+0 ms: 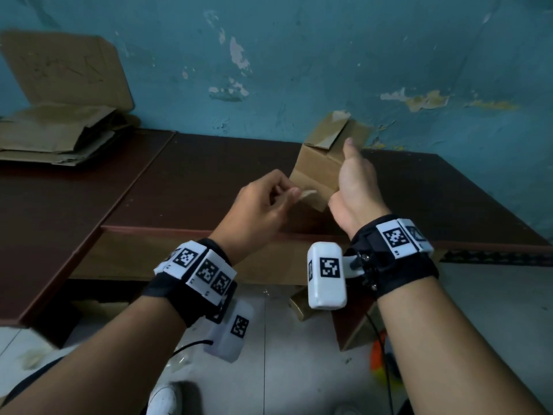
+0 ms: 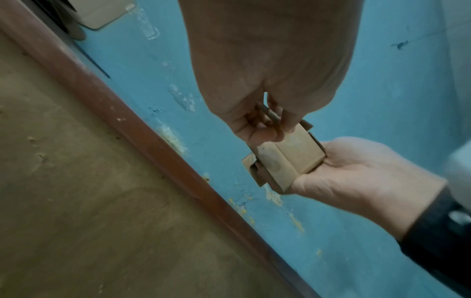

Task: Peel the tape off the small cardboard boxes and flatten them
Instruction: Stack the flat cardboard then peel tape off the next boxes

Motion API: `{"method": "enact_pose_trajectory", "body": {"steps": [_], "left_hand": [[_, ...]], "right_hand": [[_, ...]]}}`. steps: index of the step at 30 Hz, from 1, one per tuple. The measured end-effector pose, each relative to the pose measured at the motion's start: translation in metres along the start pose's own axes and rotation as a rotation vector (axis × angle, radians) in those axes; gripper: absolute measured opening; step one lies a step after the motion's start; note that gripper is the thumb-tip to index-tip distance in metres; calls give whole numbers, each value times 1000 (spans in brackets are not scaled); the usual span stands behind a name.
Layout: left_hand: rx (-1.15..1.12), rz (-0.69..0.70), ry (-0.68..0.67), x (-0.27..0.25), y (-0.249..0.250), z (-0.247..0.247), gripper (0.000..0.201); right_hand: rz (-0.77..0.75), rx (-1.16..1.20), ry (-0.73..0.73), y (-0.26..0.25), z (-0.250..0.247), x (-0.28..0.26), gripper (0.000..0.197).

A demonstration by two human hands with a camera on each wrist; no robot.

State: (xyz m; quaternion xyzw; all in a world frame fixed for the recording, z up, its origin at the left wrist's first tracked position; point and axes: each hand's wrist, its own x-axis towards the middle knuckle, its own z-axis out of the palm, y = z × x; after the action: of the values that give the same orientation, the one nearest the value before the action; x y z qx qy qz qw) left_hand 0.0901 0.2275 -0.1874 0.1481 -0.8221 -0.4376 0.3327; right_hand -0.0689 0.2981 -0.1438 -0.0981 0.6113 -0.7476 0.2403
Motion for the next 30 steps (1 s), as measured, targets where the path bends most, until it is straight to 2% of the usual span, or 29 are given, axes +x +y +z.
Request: {"method": "enact_pose_trajectory", "body": {"steps": [4,8,11,15,18,21,30], "left_hand": [[-37,-60,134,6,-7,-14,9],[62,-203,243,13,-17,-20,11],[216,-304,283,17,-28,-23,12],[433,-368,328,20,-41,-26,13],[591,-379,310,21,-47,-28,5],[639,-396,247,21,-50,-29,12],[539,-503,310,23,-36,-32,33]], "right_hand": [[19,-13,-24,9,5,-5,75],[-4,-43,-31,4,-1,-6,57],[11,-68,-33,2,-5,-8,53],[1,-80,-54,3,-3,-13,50],[8,-98,-67,5,-1,-16,47],[5,-110,-75,7,1,-17,50],[-2,-108,-119,10,3,-17,49]]}}
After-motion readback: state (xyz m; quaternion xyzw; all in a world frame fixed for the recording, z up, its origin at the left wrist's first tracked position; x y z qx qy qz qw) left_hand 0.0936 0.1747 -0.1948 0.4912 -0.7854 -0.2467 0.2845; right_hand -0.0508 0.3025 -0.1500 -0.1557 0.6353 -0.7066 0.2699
